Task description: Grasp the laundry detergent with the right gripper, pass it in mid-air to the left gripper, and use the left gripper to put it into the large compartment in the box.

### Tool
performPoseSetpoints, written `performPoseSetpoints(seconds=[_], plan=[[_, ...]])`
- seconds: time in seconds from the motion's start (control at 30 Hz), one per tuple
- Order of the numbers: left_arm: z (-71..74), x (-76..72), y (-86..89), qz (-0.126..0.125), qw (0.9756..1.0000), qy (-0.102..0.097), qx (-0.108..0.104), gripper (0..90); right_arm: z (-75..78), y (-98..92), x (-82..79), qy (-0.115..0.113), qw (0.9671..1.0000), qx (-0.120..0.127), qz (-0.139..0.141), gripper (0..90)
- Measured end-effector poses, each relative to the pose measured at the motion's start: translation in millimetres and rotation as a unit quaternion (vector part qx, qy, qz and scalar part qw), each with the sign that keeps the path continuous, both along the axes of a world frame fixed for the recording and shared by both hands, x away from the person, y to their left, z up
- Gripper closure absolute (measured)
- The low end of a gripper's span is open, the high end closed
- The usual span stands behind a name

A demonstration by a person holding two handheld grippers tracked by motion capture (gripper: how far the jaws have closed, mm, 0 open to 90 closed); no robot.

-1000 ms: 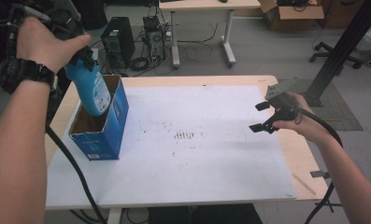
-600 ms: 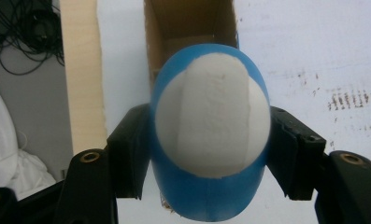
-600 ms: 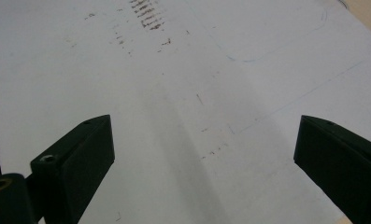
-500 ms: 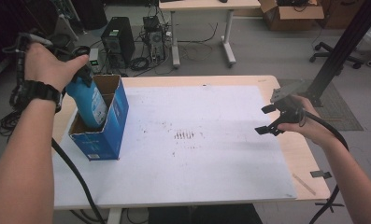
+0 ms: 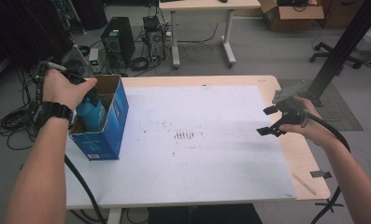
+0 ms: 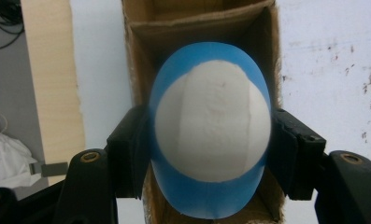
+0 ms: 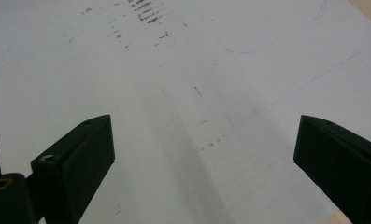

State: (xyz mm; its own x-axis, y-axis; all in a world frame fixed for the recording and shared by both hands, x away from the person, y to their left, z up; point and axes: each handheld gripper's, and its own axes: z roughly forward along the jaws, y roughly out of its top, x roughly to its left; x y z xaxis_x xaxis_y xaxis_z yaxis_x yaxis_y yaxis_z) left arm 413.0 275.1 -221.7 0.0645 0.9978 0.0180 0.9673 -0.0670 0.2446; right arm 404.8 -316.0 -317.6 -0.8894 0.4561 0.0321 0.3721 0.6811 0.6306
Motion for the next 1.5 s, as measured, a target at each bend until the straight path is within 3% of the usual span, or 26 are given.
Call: performPoseSetpoints(seconds=[0.6,0.97,1.5], plan=[[-33.7,3.5,-3.7,-0.001,0.9997,0.023,0.002,38.2,-3.3,-2.7,-2.4,0.003,1.0,0.0,-0.003,5.5],[-42.5,3.4,-4.8,-0.005,0.9995,0.029,0.008,38.1,-4.6,-4.1,-3.1,0.003,1.0,0.001,-0.005,5.5],[-43.7,1.7,-6.7,-0.005,0.9993,0.035,0.01,37.6,-7.1,-3.4,-5.4,0.007,1.0,0.0,-0.004,5.6]])
